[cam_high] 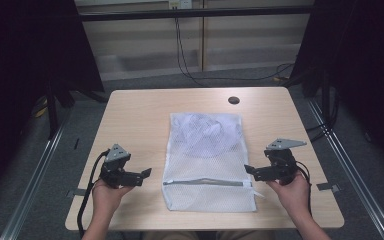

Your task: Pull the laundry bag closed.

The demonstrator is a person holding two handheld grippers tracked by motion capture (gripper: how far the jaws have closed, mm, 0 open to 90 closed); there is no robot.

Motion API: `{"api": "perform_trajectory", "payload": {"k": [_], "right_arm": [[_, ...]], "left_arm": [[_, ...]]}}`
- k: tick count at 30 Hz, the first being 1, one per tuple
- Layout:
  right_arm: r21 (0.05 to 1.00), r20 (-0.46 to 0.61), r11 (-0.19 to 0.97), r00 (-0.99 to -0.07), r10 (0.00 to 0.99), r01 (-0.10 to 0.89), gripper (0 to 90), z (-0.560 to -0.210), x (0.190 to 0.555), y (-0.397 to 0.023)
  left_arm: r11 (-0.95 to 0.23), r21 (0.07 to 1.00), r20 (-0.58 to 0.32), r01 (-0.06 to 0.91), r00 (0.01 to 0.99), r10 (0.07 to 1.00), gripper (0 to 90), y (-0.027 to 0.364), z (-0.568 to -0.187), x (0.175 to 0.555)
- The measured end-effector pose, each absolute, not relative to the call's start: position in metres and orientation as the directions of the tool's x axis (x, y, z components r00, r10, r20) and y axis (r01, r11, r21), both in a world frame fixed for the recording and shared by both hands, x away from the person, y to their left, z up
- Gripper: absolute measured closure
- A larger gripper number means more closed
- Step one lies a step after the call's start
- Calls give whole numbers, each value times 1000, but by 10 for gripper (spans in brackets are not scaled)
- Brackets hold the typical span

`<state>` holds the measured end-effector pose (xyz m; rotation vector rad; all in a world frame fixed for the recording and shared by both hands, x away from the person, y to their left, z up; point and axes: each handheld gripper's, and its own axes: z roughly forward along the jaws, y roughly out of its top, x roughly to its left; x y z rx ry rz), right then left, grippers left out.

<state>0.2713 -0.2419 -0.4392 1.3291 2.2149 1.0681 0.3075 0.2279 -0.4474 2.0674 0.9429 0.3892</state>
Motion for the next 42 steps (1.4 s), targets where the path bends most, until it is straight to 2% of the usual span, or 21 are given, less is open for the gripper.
{"api": "perform_trajectory", "payload": {"k": [23,42], "right_arm": [[728,105,318,-557,824,608,98,-437,278,-212],[699,147,348,-602,785,625,101,-438,289,-159]], "left_arm": [[-392,766,-83,509,683,725,56,229,-449,306],[-384,768,-90,512,680,727,59,238,-446,307]]}}
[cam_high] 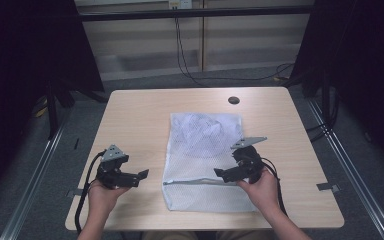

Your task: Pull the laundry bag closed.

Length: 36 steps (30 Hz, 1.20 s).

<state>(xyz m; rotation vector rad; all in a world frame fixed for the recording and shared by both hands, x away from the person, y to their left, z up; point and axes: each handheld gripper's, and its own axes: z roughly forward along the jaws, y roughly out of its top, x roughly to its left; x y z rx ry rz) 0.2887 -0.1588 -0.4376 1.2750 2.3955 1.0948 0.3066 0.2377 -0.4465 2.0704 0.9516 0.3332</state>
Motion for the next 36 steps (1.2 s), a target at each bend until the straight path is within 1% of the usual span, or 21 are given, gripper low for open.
{"api": "perform_trajectory", "payload": {"k": [7,14,15,21,36], "right_arm": [[689,164,355,-613,773,632,98,-440,292,-143],[692,180,346,-616,767,633,46,-441,297,-129],[690,194,337,-613,766,640,44,-440,298,-127],[694,200,335,-618,761,637,38,-440,299,-114],[665,214,388,-661,720,638,74,-448,304,-86]], "left_arm": [[-382,770,-98,511,686,721,61,237,-446,306],[-373,772,-104,514,682,724,61,238,-446,306],[-376,771,-104,514,684,722,62,239,-445,306],[-369,776,-108,512,684,722,61,240,-446,306],[-352,777,-129,523,678,723,61,242,-445,306]]}}
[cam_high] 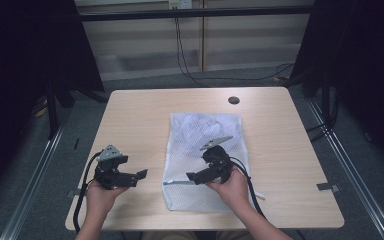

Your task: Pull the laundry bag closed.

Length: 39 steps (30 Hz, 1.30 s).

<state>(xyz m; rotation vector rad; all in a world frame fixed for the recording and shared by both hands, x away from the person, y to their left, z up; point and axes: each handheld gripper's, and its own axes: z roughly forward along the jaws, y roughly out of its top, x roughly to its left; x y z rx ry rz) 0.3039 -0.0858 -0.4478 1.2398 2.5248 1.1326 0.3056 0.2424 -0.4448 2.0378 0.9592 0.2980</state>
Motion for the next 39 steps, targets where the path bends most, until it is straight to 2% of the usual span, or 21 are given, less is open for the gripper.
{"api": "perform_trajectory", "payload": {"k": [30,33,39], "right_arm": [[626,222,430,-677,702,651,85,-460,310,-47],[630,223,426,-676,702,650,95,-459,310,-46],[625,274,406,-674,686,667,189,-459,312,-42]], "left_arm": [[-353,775,-131,524,679,722,61,244,-444,304],[-349,776,-132,525,676,725,61,245,-444,303],[-351,774,-131,527,676,725,62,244,-444,303]]}}
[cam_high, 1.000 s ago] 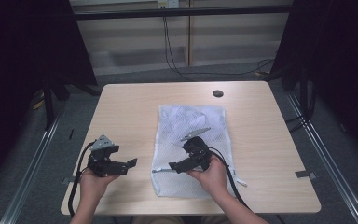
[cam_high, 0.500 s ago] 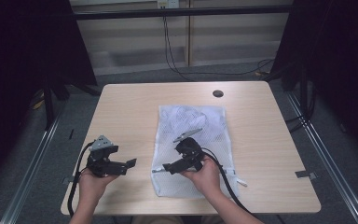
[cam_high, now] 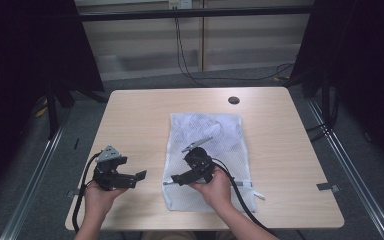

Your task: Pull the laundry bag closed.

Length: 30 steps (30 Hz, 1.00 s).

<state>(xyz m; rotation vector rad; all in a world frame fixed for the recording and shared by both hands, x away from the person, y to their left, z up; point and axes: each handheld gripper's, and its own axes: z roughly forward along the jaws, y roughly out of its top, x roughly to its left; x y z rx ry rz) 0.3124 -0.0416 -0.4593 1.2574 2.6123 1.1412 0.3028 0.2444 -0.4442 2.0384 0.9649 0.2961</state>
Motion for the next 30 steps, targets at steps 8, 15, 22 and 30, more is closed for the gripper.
{"api": "perform_trajectory", "payload": {"k": [8,15,22,30], "right_arm": [[602,307,408,-671,675,686,262,-465,314,-35],[556,368,399,-647,668,729,386,-471,317,-28],[549,403,387,-640,654,741,468,-474,318,-23],[534,411,388,-632,657,751,496,-478,321,-20]], "left_arm": [[-361,768,-130,530,679,722,62,244,-445,303],[-360,767,-128,531,677,725,64,244,-445,303],[-362,766,-126,531,676,726,64,245,-445,304],[-363,766,-126,531,678,724,66,245,-445,303]]}}
